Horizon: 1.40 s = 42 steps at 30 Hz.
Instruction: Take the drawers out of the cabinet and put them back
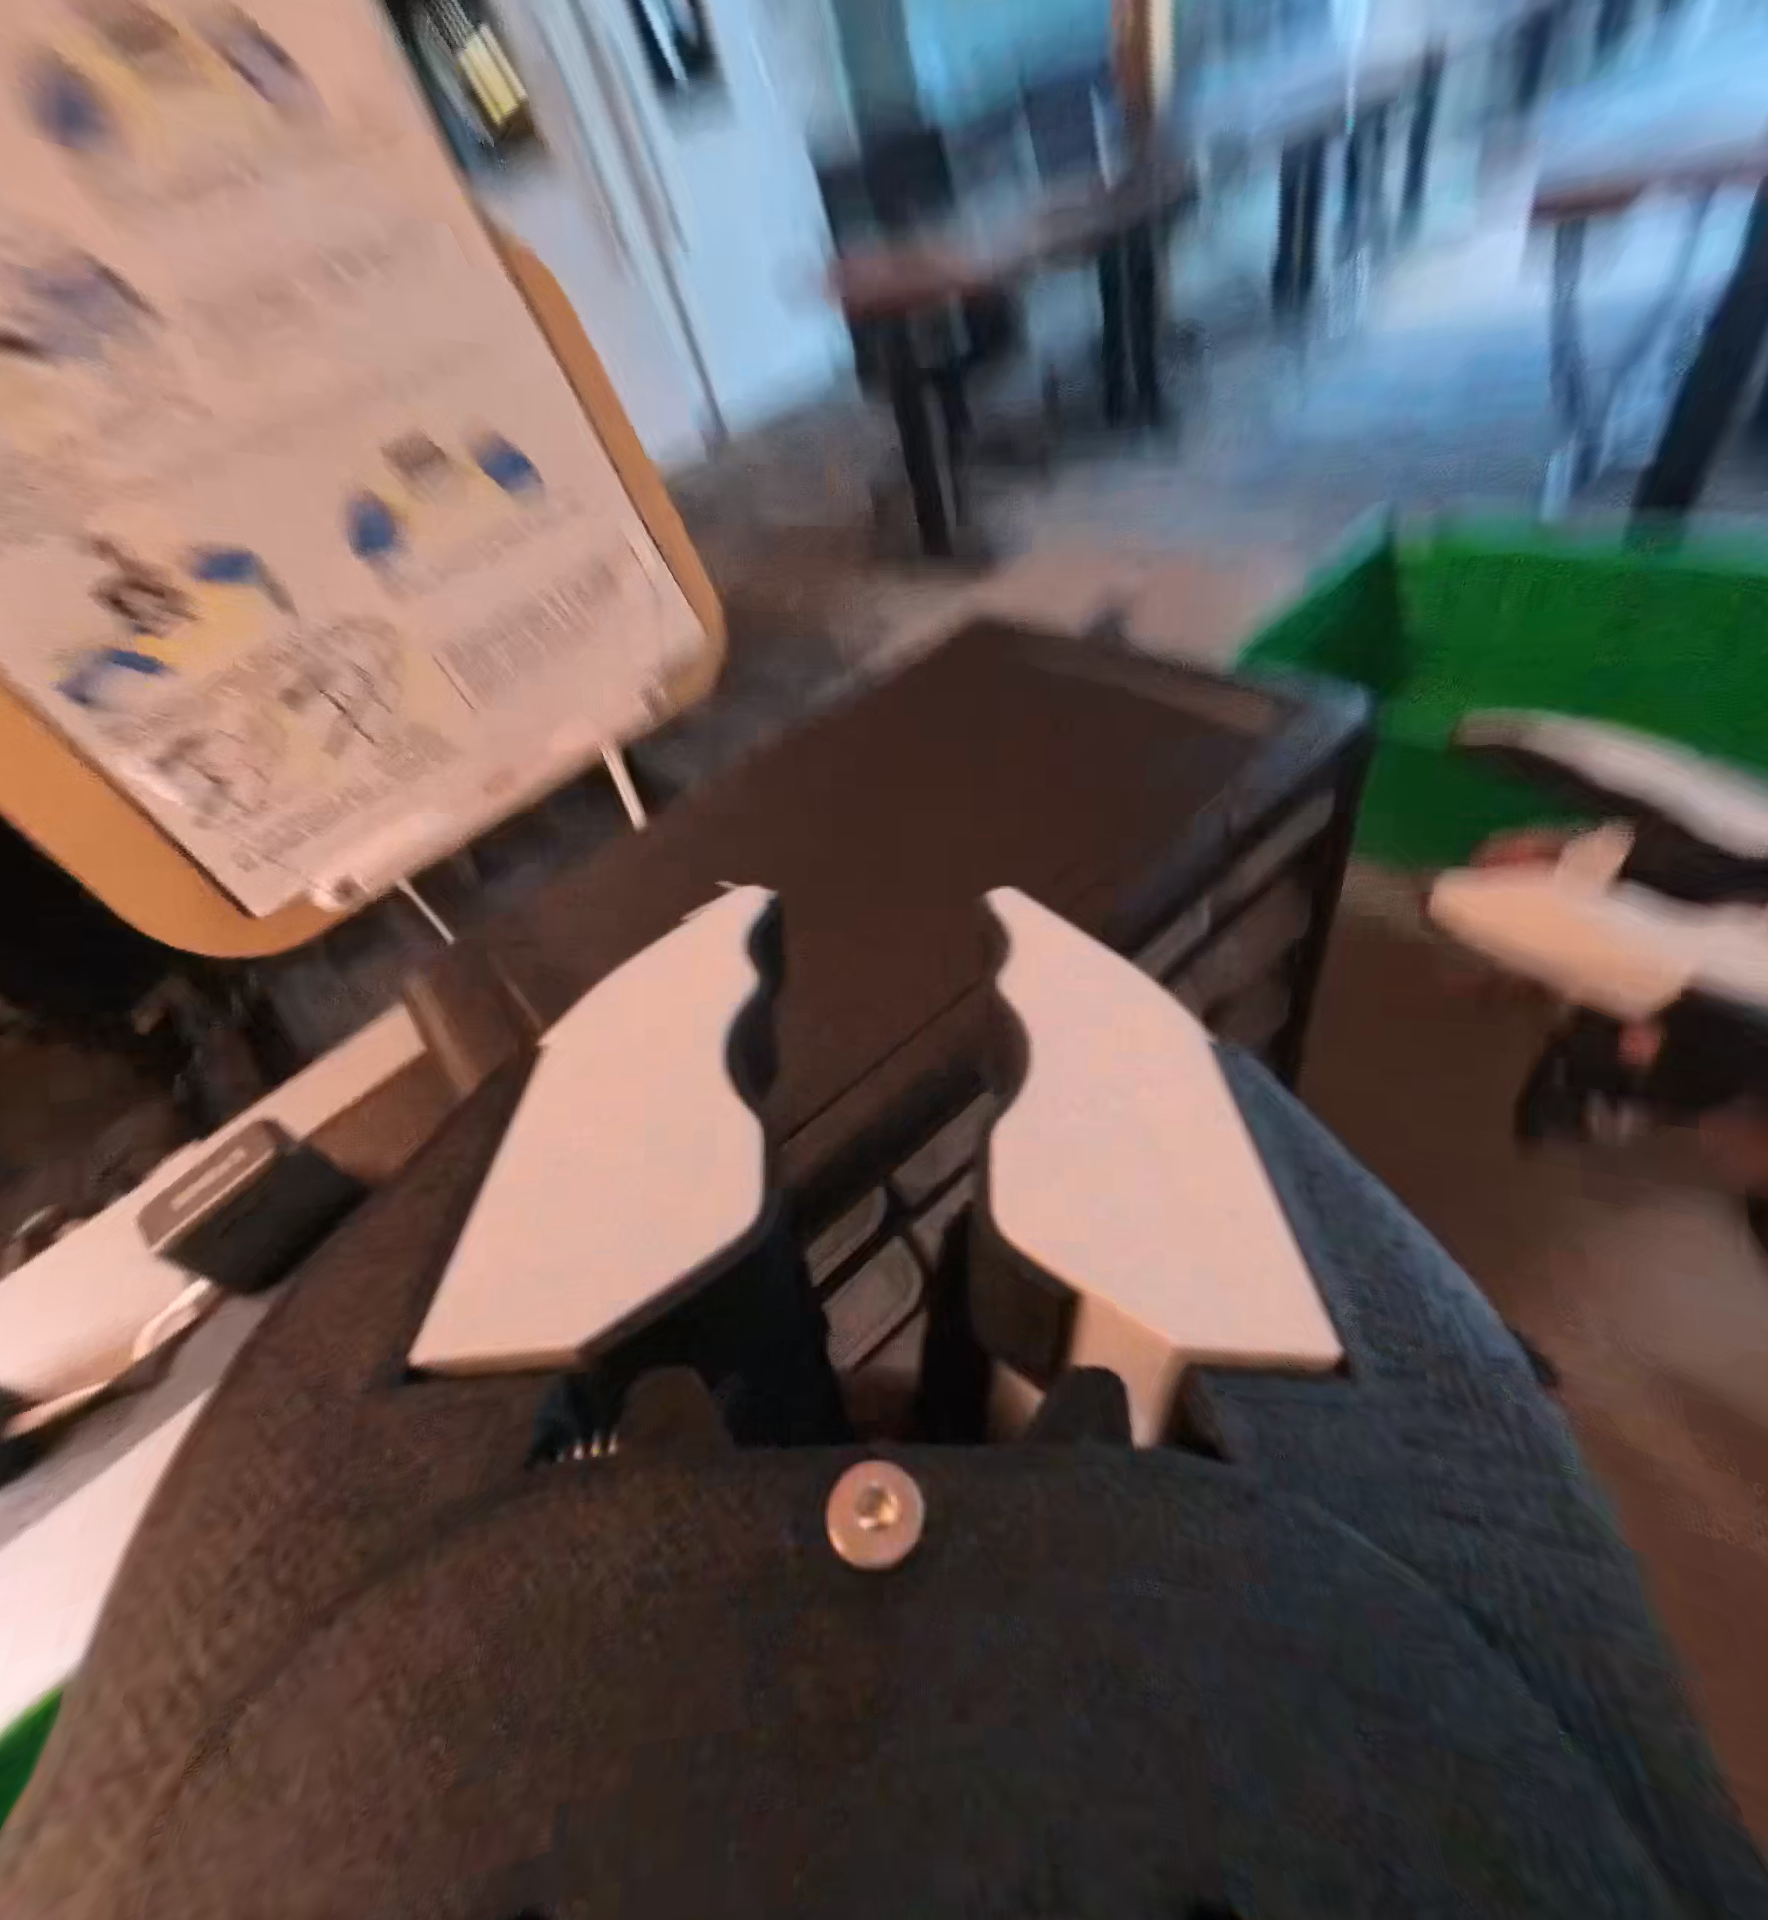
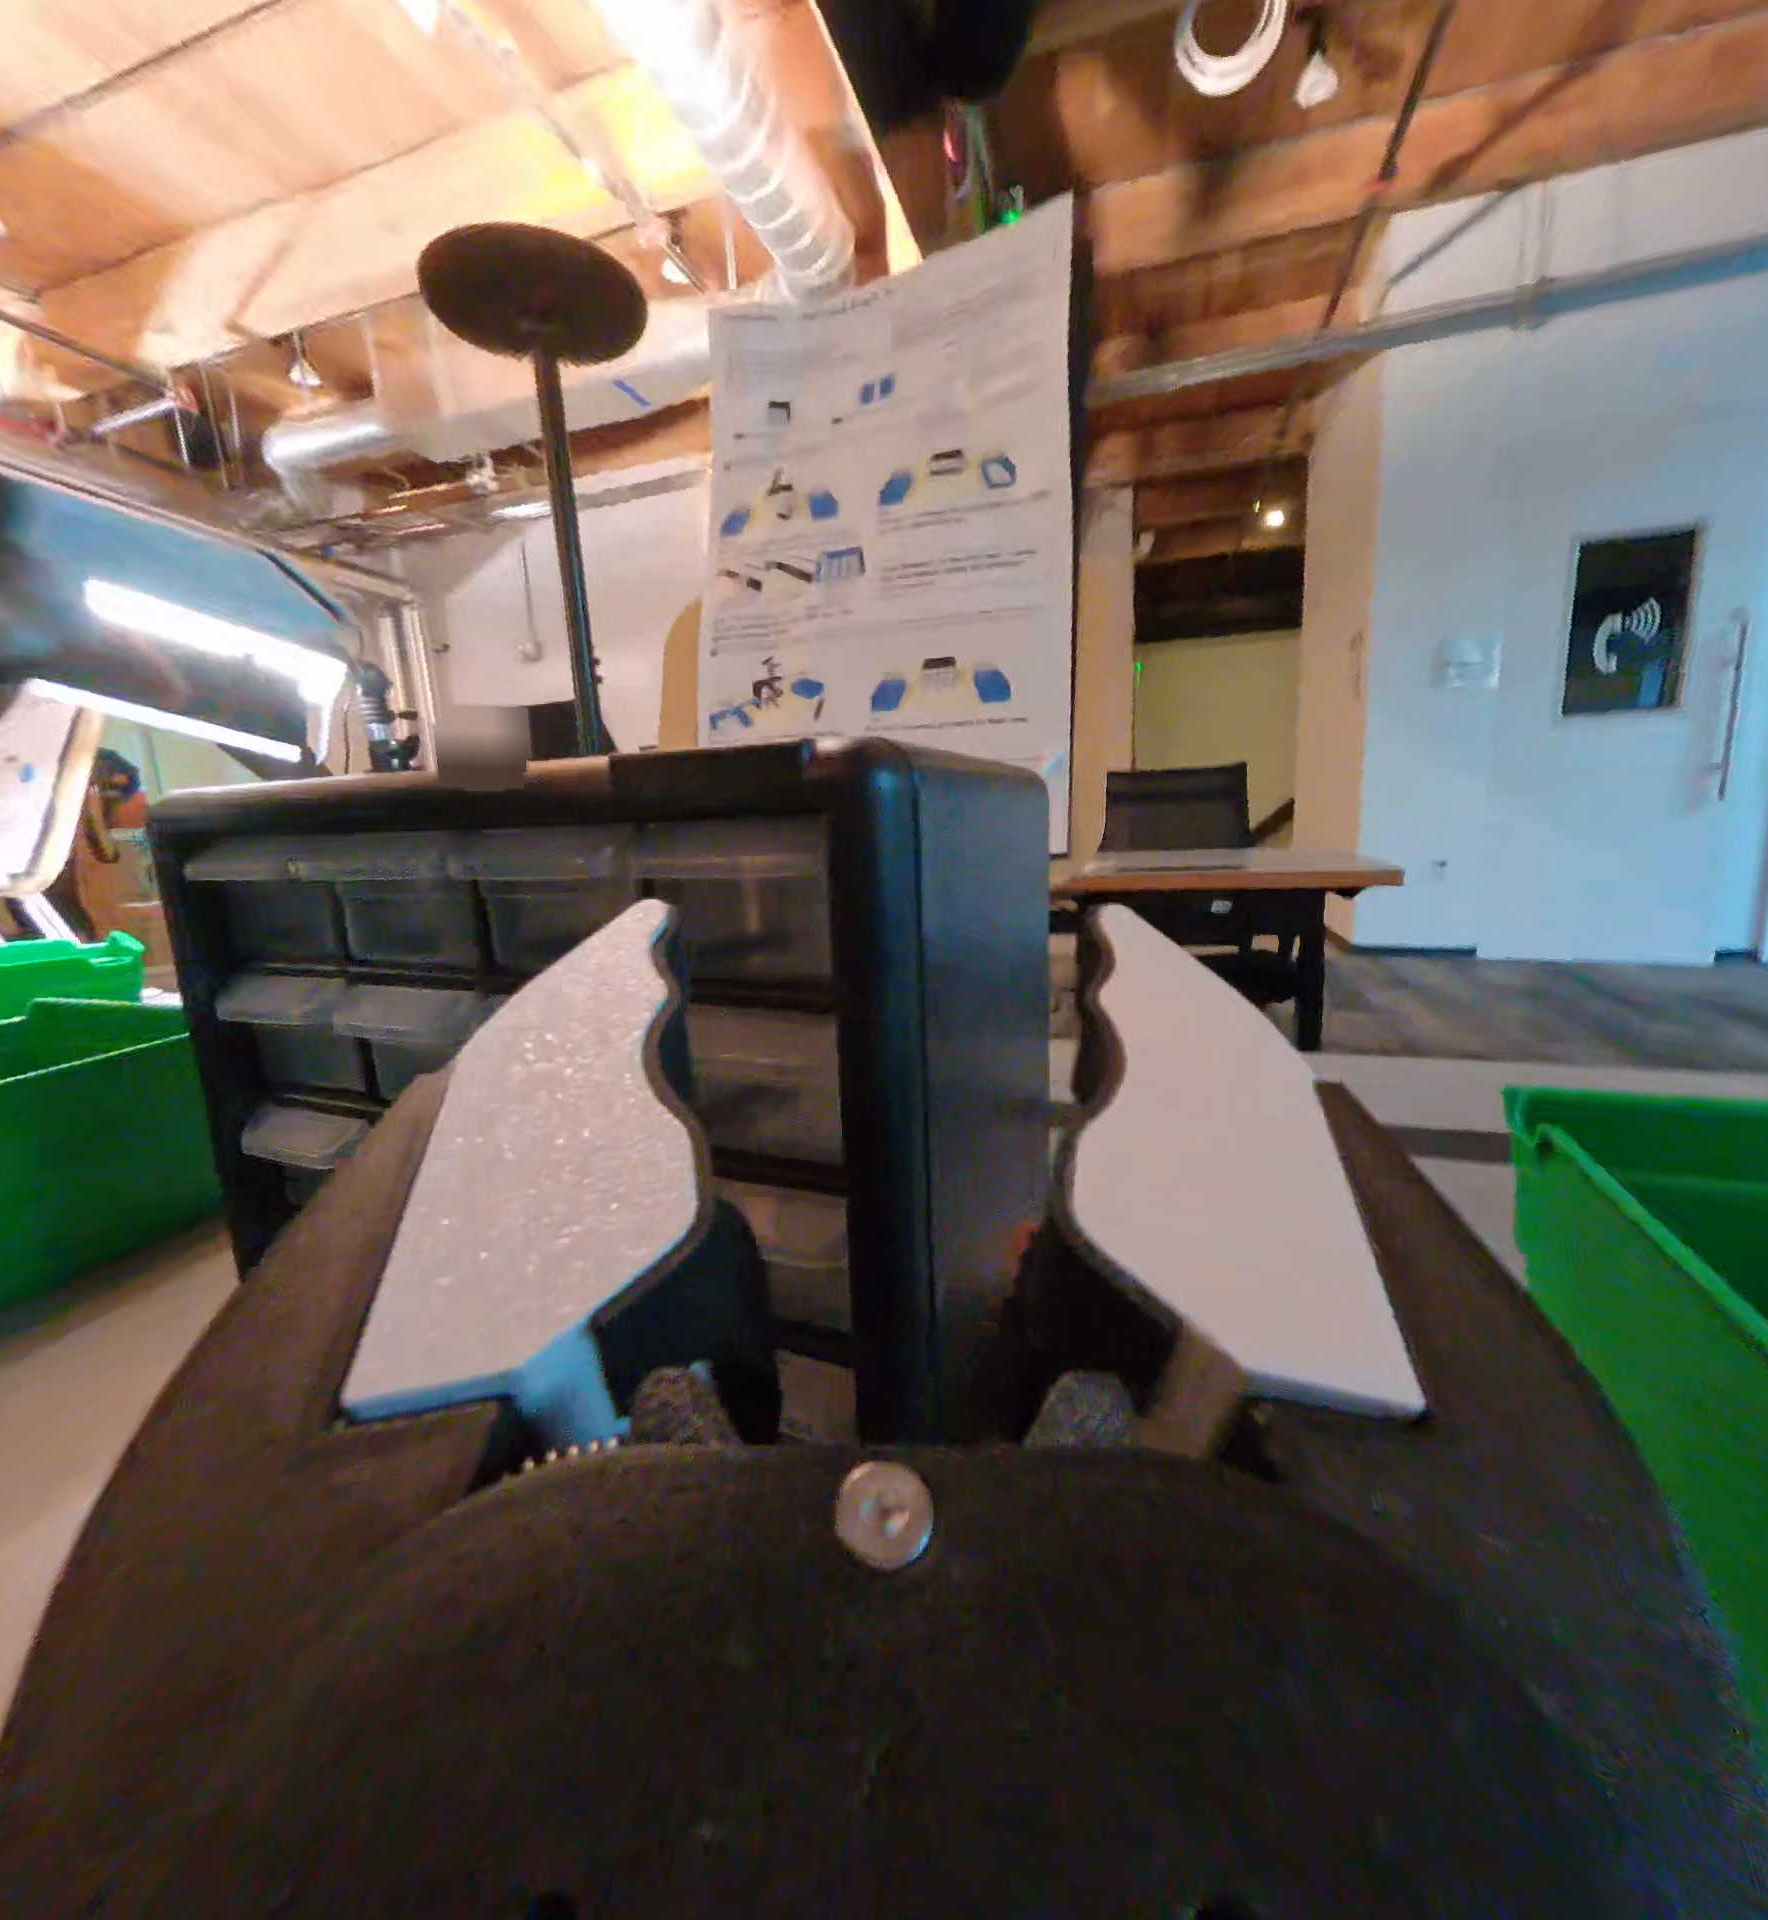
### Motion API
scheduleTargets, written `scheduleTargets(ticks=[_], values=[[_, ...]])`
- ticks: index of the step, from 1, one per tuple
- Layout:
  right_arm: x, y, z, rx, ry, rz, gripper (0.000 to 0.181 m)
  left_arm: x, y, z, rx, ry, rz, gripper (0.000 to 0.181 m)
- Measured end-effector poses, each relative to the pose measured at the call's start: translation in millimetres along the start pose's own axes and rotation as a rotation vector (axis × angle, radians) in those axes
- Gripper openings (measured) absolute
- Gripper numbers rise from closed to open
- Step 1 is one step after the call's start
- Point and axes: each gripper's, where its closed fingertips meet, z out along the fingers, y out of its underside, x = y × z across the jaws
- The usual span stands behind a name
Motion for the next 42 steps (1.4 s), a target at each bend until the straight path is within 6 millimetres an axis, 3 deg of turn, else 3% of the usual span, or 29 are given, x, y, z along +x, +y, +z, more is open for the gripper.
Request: scheduleTargets(ticks=[2,3,6,9,11,13,17,22,31,42], values=[[-1,11,5,-0.048,-0.007,0.023,0.086,-16,-8,-33,0.296,-0.142,-0.141,0.067],[-2,17,7,-0.074,-0.017,0.044,0.093,-27,-2,-50,0.407,-0.231,-0.199,0.09],[-4,34,11,-0.156,-0.039,0.124,0.098,-42,45,-71,0.455,-0.35,-0.298,0.11],[-6,49,11,-0.232,-0.071,0.153,0.075,-33,98,-50,0.294,-0.278,-0.342,0.11],[-5,52,10,-0.257,-0.079,0.162,0.056,-31,128,-37,0.157,-0.273,-0.311,0.081],[-2,52,9,-0.264,-0.077,0.172,0.045,-30,142,-29,0.078,-0.276,-0.262,0.067],[-2,54,8,-0.285,-0.085,0.172,0.026,-26,155,-23,0.003,-0.264,-0.219,0.035],[0,58,9,-0.284,-0.049,0.058,0.021,-35,159,-23,0.013,-0.31,-0.186,0.017],[4,61,14,-0.273,-0.03,-0.03,0.02,-39,159,-17,0.063,-0.345,-0.171,0.016],[13,64,18,-0.274,-0.013,0.011,0.019,-31,157,-17,0.098,-0.315,-0.179,0.016]])
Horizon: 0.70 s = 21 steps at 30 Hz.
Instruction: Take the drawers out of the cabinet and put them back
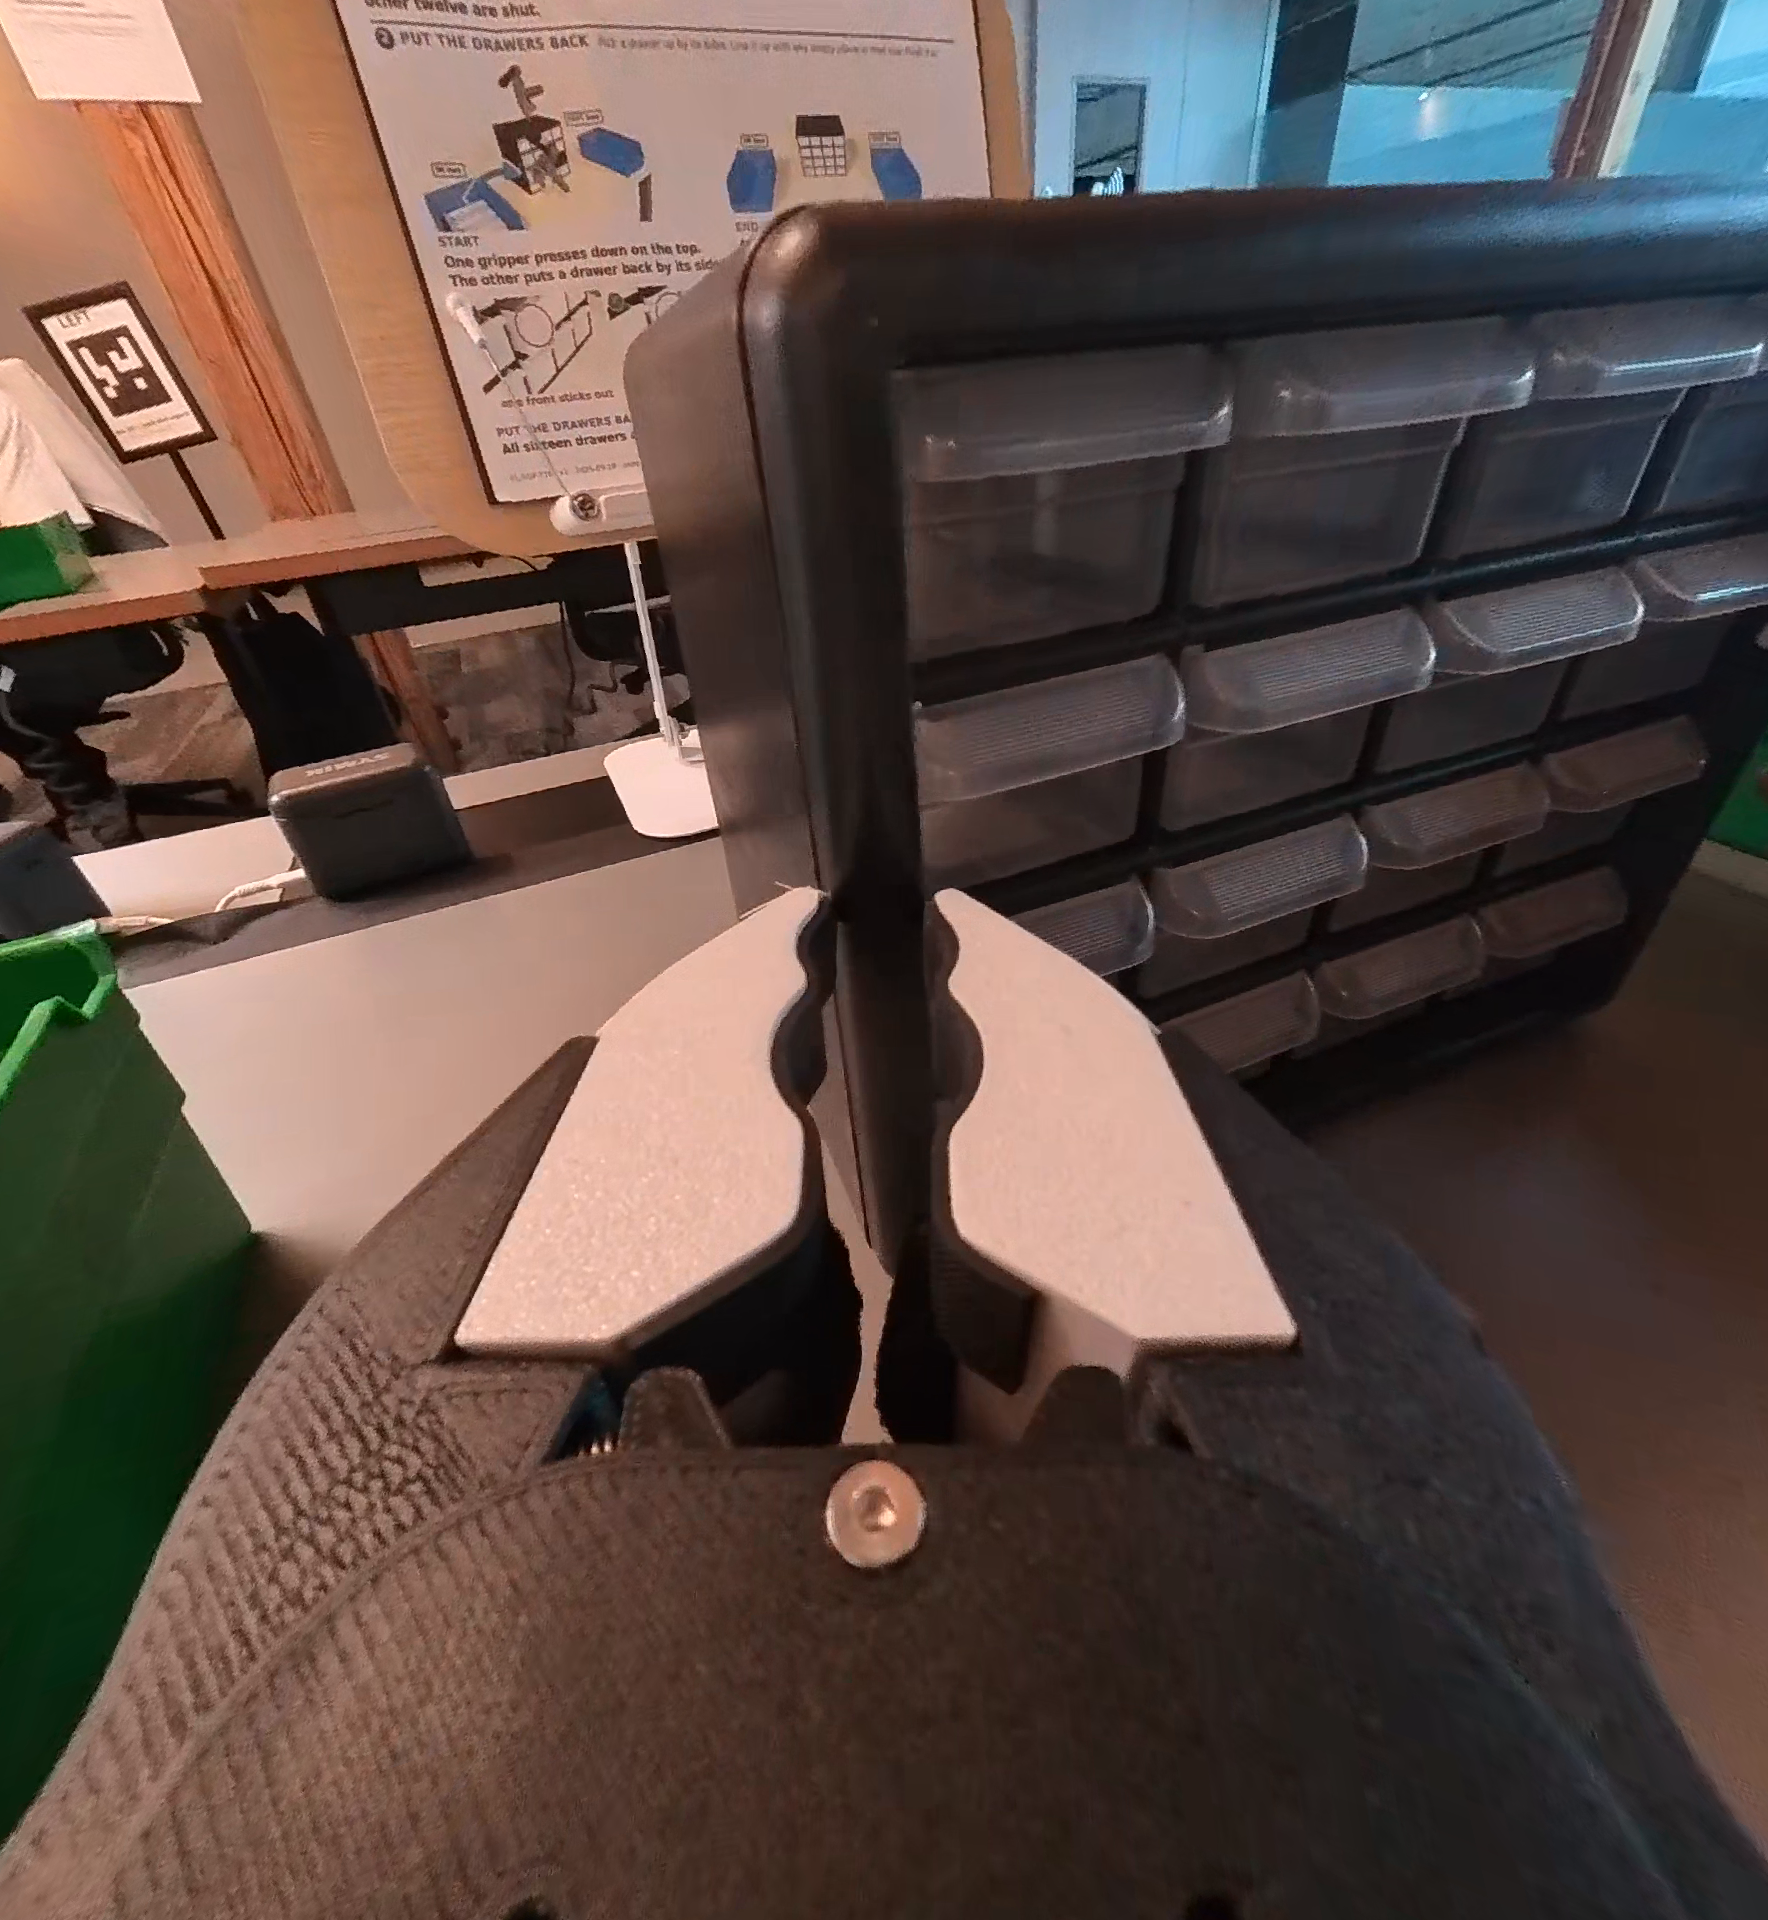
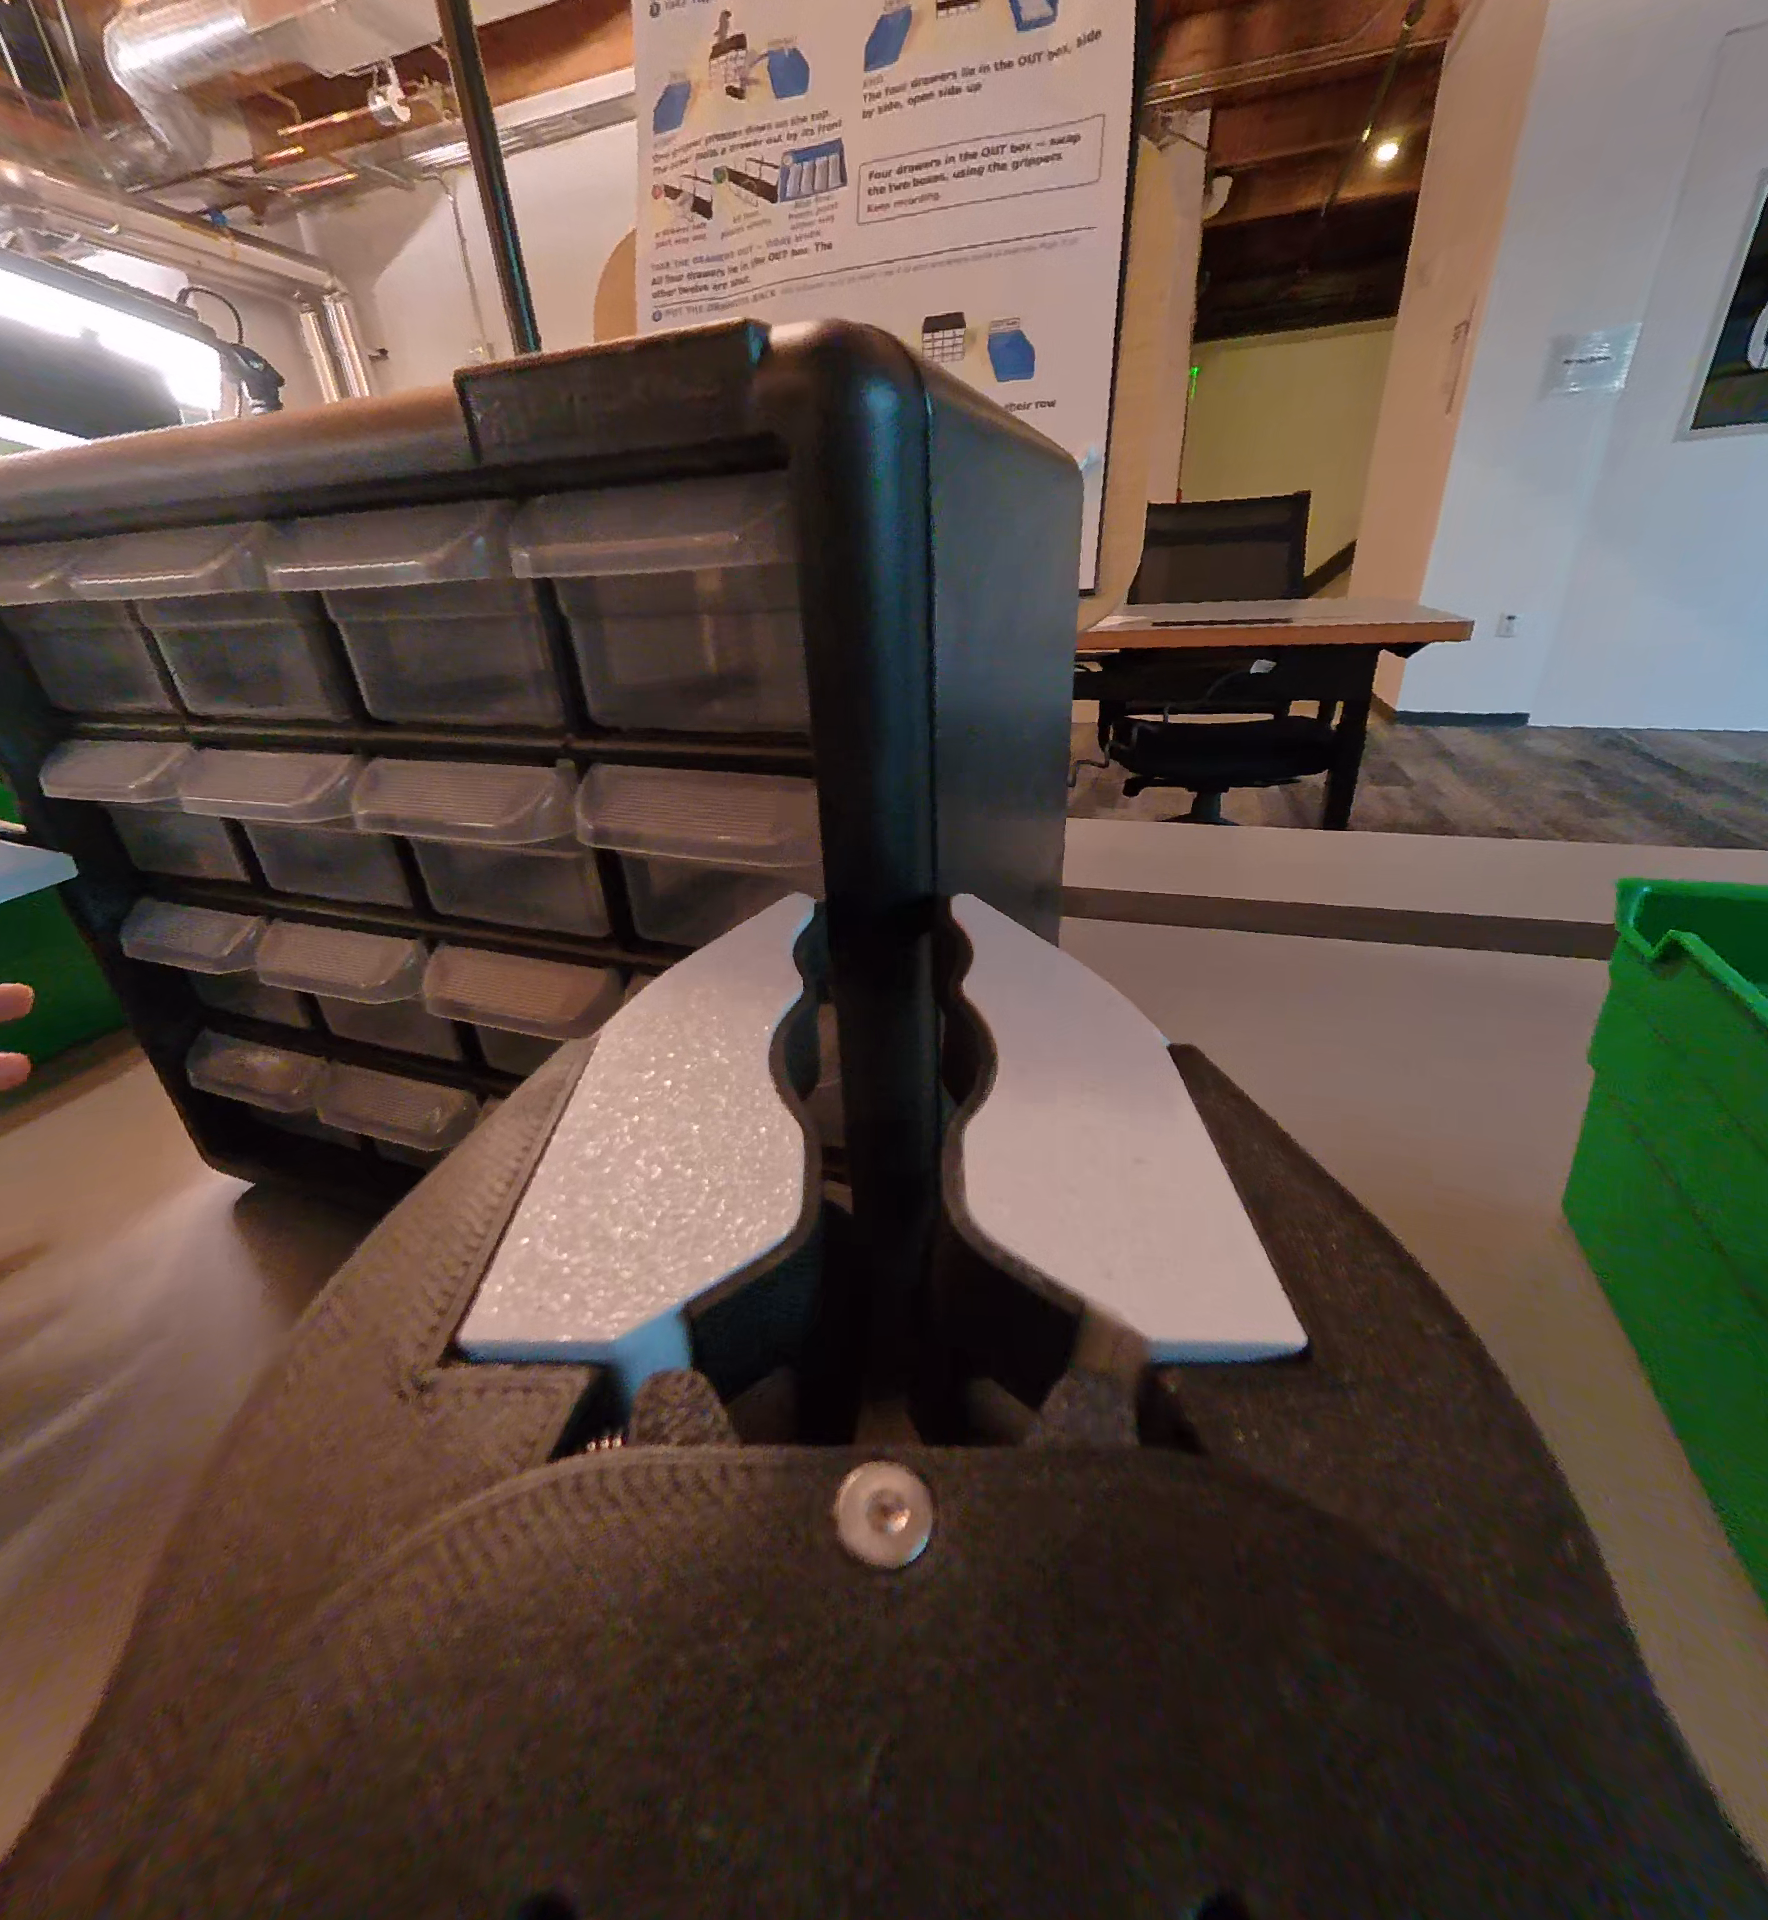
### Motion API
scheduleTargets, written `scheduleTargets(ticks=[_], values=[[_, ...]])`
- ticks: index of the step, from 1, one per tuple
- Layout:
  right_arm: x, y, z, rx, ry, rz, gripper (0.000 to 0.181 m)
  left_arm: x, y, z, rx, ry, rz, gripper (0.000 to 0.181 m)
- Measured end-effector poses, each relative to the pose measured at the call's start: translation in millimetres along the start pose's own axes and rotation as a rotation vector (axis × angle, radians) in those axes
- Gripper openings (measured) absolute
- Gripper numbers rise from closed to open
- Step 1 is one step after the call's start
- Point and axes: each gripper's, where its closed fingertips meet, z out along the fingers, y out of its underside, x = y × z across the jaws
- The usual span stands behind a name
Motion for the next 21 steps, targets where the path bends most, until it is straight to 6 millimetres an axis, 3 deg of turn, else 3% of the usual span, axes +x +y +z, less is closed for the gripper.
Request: scheduleTargets(ticks=[8,9,11,13,15,18,21], values=[[0,1,0,-0.004,-0.014,0.047,0.02,0,-1,0,0.027,0.015,0.017,0.016],[-2,2,0,-0.006,-0.035,0.092,0.025,1,-2,1,0.041,0.02,0.034,0.022],[-6,-1,-1,0.009,-0.07,0.18,0.05,-1,-5,2,0.073,0.02,0.036,0.06],[0,-8,-3,0.048,-0.049,0.217,0.069,-4,-10,2,0.105,0.023,-0.026,0.094],[5,-16,-6,0.093,-0.028,0.22,0.087,-8,-15,1,0.147,0.032,-0.132,0.114],[6,-19,-7,0.111,-0.015,0.187,0.11,-16,-24,-4,0.216,0.043,-0.223,0.123],[2,-20,-7,0.113,-0.023,0.158,0.118,-17,-27,-7,0.234,0.043,-0.2,0.123]])
